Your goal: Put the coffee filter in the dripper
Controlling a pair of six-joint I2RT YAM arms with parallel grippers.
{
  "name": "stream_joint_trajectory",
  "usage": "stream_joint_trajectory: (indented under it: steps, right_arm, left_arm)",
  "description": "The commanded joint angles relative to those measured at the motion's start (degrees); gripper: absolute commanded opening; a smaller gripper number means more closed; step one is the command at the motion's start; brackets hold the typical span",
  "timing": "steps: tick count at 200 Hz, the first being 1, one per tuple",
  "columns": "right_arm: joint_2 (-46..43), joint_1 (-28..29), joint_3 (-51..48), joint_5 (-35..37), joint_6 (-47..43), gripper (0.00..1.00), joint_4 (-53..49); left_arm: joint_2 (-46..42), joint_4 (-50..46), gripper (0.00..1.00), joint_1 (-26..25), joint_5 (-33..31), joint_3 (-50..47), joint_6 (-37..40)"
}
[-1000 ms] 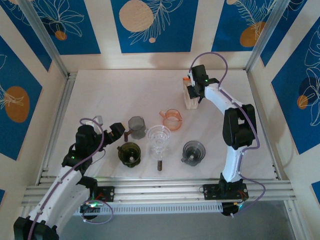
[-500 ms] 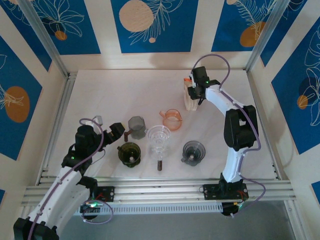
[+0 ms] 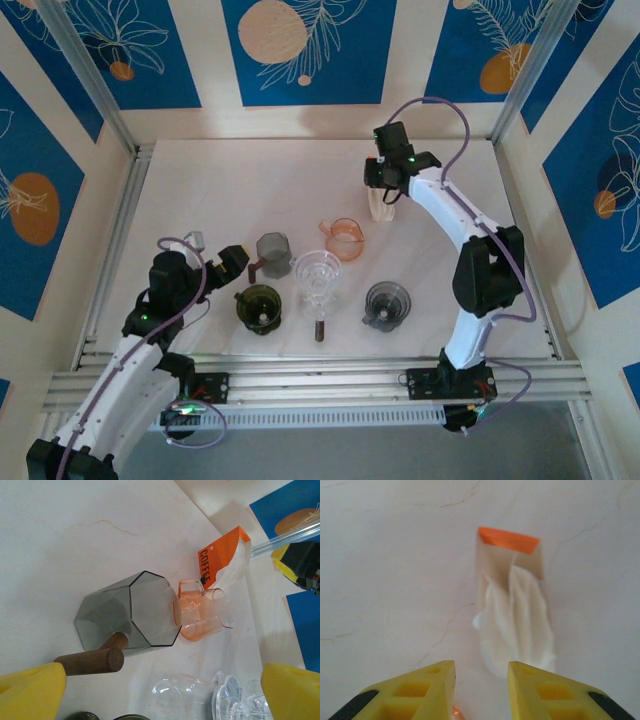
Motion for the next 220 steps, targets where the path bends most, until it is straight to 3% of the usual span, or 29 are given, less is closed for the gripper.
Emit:
stream_joint_trajectory:
  steps: [1,73,144,220]
  right_arm:
    - [3.5,1.1,3.1,-0.4,5.5,0.33,-4.4]
    - [10.8,2.8,9.8,7.3,6.0,0.28,-8.6]
    - [12.0,1.1,11.9,8.4,2.2,0.17,-8.0]
    - [14.4,0.6,13.5,8.8,-3.9,0.16,-8.2]
  left_arm:
    - [0.0,-0.6,1.0,-0.5,-0.7,0.3,-0.3]
    - [-0.2,-1.6,1.0,-0.4,-1.4,-0.1,0.3]
    - [-0.1,-1.3,1.0,-0.4,-1.8,-0.6,0.1]
    - [0.0,-1.3,1.0,-0.4,-2.0,-0.7,-0.1]
